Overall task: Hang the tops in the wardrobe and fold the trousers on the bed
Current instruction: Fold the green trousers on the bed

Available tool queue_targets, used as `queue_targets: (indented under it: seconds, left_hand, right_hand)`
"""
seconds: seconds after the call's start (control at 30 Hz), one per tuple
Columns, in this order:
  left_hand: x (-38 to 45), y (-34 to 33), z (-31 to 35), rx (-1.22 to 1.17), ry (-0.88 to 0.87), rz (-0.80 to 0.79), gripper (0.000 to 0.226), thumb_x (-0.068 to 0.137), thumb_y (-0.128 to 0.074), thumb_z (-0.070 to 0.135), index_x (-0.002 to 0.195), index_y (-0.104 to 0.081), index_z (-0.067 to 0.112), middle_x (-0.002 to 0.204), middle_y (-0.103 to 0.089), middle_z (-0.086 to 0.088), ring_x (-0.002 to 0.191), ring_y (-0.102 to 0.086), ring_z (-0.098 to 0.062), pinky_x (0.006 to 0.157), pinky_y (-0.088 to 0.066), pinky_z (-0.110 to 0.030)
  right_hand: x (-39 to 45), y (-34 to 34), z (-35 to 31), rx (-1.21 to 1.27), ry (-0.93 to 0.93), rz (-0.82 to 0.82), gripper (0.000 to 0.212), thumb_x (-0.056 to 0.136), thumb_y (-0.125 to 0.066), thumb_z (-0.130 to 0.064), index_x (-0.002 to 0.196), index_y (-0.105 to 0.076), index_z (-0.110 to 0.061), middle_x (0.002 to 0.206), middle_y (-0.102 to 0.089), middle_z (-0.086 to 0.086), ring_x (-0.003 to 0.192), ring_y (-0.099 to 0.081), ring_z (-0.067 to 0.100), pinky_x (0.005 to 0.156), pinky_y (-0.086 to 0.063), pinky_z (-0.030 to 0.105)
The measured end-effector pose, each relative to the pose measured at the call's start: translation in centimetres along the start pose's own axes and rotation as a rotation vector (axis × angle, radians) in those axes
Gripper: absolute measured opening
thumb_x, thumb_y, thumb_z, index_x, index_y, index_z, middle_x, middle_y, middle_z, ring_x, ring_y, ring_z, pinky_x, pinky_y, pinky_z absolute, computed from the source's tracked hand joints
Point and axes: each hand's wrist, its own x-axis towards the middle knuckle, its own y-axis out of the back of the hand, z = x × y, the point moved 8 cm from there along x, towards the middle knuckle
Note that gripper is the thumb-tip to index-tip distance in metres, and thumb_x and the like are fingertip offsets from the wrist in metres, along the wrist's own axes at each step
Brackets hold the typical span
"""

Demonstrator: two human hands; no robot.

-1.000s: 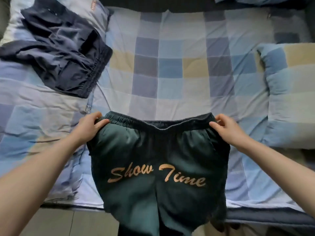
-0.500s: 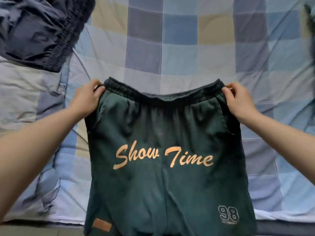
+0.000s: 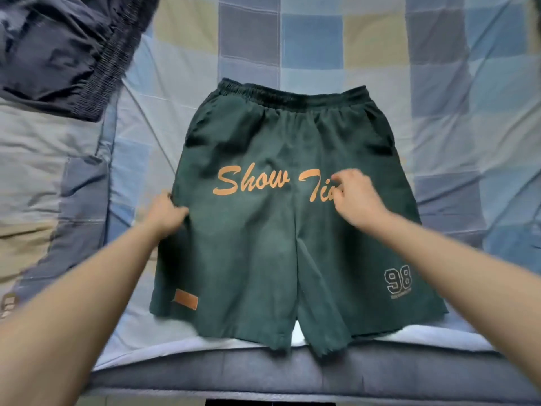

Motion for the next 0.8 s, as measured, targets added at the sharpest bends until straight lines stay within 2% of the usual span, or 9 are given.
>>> queue_targets:
  seconds: [0.07, 0.17, 0.27, 0.43, 0.5, 0.57, 0.63, 0.7, 0.8]
  left_hand:
    - [-1.8, -1.3, -5.4, 0.028, 0.056, 0.078, 0.058, 0.060, -0.062, 0.040, 0.107, -0.063, 0.006, 0.109, -0.068, -0.019, 0.098, -0.065, -0.035, 0.087, -0.054, -0.048]
    - [-7.8, -2.0, -7.1, -0.064, 0.108, 0.135, 0.044, 0.077, -0.074, 0.019, 0.113, -0.056, 0.001, 0.116, -0.064, -0.020, 0.106, -0.060, -0.037, 0.090, -0.049, -0.044]
    - [-10.4, -3.6, -9.7, -0.091, 0.151, 0.093, 0.042, 0.082, -0.075, 0.015, 0.115, -0.054, 0.003, 0.115, -0.065, -0.017, 0.107, -0.060, -0.035, 0.084, -0.046, -0.038]
    - [-11.3, -3.5, -12.3, -0.113, 0.065, 0.013, 0.022, 0.085, -0.071, 0.018, 0.103, -0.066, 0.008, 0.099, -0.071, -0.009, 0.096, -0.064, -0.030, 0.084, -0.052, -0.042]
    - [-11.7, -2.0, -12.5, -0.153, 0.016, 0.050, 0.010, 0.085, -0.068, 0.022, 0.092, -0.067, 0.015, 0.089, -0.071, -0.004, 0.089, -0.065, -0.027, 0.081, -0.052, -0.043]
    - [-12.1, -0.7, -13.1, -0.178, 0.018, 0.078, 0.008, 0.091, -0.062, 0.017, 0.084, -0.065, 0.014, 0.081, -0.069, -0.007, 0.076, -0.064, -0.028, 0.070, -0.052, -0.041]
    - [-12.2, 0.2, -14.0, -0.046, 0.029, 0.121, 0.017, 0.094, -0.056, 0.019, 0.080, -0.061, 0.010, 0.077, -0.068, -0.014, 0.067, -0.063, -0.034, 0.062, -0.051, -0.040]
    - [-12.8, 0.3, -14.3, 0.305, 0.051, 0.128, 0.009, 0.091, -0.054, 0.019, 0.090, -0.056, 0.011, 0.094, -0.067, -0.018, 0.082, -0.062, -0.039, 0.068, -0.049, -0.041]
    - [-13.9, -0.9, -12.0, 0.552, -0.028, 0.284, 0.051, 0.073, -0.060, -0.001, 0.123, -0.050, 0.006, 0.119, -0.053, -0.022, 0.102, -0.049, -0.045, 0.078, -0.044, -0.050]
  right_hand:
    - [-4.4, -4.1, 0.0, 0.099, -0.038, -0.045, 0.027, 0.089, -0.047, -0.007, 0.112, -0.061, -0.008, 0.115, -0.058, 0.015, 0.109, -0.054, 0.033, 0.098, -0.040, 0.035]
    - [-10.5, -9.6, -0.5, 0.335, -0.175, -0.159, 0.018, 0.092, -0.048, -0.007, 0.104, -0.061, -0.010, 0.091, -0.059, 0.002, 0.089, -0.056, 0.024, 0.074, -0.033, 0.019]
    - [-15.2, -13.2, -1.3, 0.462, -0.287, -0.224, 0.010, 0.092, -0.049, -0.011, 0.094, -0.058, -0.014, 0.080, -0.062, -0.001, 0.080, -0.058, 0.022, 0.071, -0.040, 0.024]
    - [-18.9, -16.0, -1.6, 0.238, -0.381, -0.272, 0.024, 0.096, -0.046, -0.039, 0.086, -0.053, -0.017, 0.091, -0.062, 0.000, 0.088, -0.058, 0.026, 0.074, -0.046, 0.036]
    - [-19.8, -17.2, -2.3, 0.029, -0.333, -0.355, 0.034, 0.095, -0.044, -0.051, 0.094, -0.050, -0.018, 0.099, -0.056, 0.000, 0.096, -0.056, 0.026, 0.070, -0.041, 0.035]
    - [-20.4, -18.3, -3.1, -0.121, -0.232, -0.424, 0.033, 0.096, -0.043, -0.048, 0.105, -0.048, -0.016, 0.107, -0.052, 0.002, 0.105, -0.052, 0.026, 0.072, -0.040, 0.036]
    - [-20.9, -19.5, -3.9, -0.208, -0.056, -0.534, 0.024, 0.099, -0.042, -0.033, 0.110, -0.049, -0.014, 0.112, -0.050, 0.006, 0.108, -0.050, 0.029, 0.080, -0.043, 0.037]
    - [-21.5, -20.2, -4.5, -0.190, 0.094, -0.650, 0.021, 0.098, -0.040, -0.024, 0.108, -0.054, -0.011, 0.106, -0.049, 0.010, 0.106, -0.051, 0.032, 0.086, -0.044, 0.038]
    - [-20.9, -18.4, -4.3, 0.076, 0.087, -0.647, 0.011, 0.095, -0.044, -0.020, 0.097, -0.055, -0.017, 0.095, -0.058, 0.004, 0.096, -0.057, 0.027, 0.084, -0.041, 0.031]
